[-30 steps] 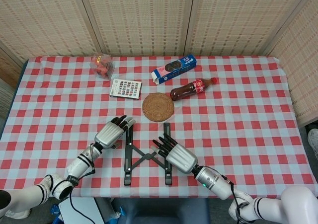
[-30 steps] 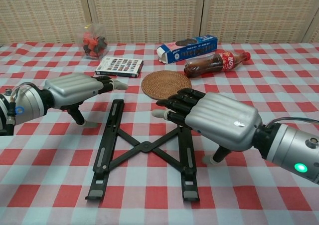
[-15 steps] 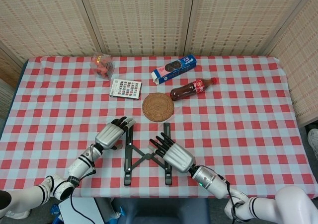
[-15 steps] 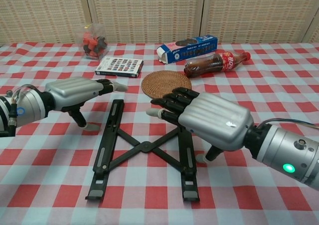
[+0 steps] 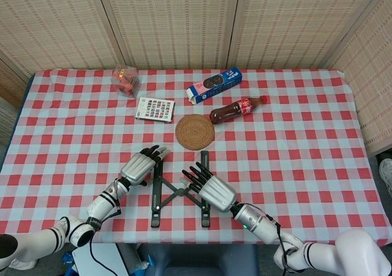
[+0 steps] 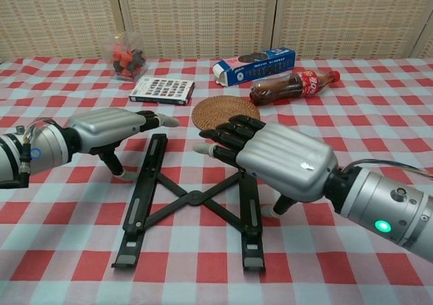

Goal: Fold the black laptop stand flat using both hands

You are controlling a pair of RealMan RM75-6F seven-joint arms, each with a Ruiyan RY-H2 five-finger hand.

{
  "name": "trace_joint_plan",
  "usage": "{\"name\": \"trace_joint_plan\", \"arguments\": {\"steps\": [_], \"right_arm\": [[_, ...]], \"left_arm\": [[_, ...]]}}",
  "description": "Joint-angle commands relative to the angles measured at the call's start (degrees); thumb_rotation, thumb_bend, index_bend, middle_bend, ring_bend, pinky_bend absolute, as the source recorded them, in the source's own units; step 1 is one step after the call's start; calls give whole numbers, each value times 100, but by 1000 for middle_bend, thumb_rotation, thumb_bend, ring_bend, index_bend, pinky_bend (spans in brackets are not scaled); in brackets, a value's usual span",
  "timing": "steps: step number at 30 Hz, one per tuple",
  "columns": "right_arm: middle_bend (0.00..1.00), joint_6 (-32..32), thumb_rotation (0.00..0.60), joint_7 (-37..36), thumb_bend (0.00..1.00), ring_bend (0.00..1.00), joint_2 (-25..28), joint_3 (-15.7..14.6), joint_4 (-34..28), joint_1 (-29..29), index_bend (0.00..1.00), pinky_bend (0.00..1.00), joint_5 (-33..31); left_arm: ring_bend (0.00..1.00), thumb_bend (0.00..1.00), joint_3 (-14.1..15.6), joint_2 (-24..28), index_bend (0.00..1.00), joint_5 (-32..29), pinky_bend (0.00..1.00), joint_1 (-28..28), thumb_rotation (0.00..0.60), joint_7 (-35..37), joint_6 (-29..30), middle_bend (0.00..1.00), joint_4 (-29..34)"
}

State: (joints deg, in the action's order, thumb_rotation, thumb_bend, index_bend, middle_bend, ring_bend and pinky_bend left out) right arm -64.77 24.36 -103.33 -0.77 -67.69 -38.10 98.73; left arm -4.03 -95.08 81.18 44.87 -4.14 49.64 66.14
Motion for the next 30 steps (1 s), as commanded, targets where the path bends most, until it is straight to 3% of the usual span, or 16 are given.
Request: {"name": "trace_joint_plan", "arguments": {"steps": [1, 30], "right_arm": [[0, -50, 600, -17, 0, 0, -61, 16, 55, -4, 0, 0, 23], [0, -839, 600, -477, 0, 0, -1023, 153, 1097, -86, 0, 0, 346]], "left_arm": [[0, 223, -12, 7, 0, -3, 175, 11, 600, 28, -1, 0, 40], [0, 223, -123, 172, 0, -190, 175, 132, 600, 260, -202, 0, 589]]}}
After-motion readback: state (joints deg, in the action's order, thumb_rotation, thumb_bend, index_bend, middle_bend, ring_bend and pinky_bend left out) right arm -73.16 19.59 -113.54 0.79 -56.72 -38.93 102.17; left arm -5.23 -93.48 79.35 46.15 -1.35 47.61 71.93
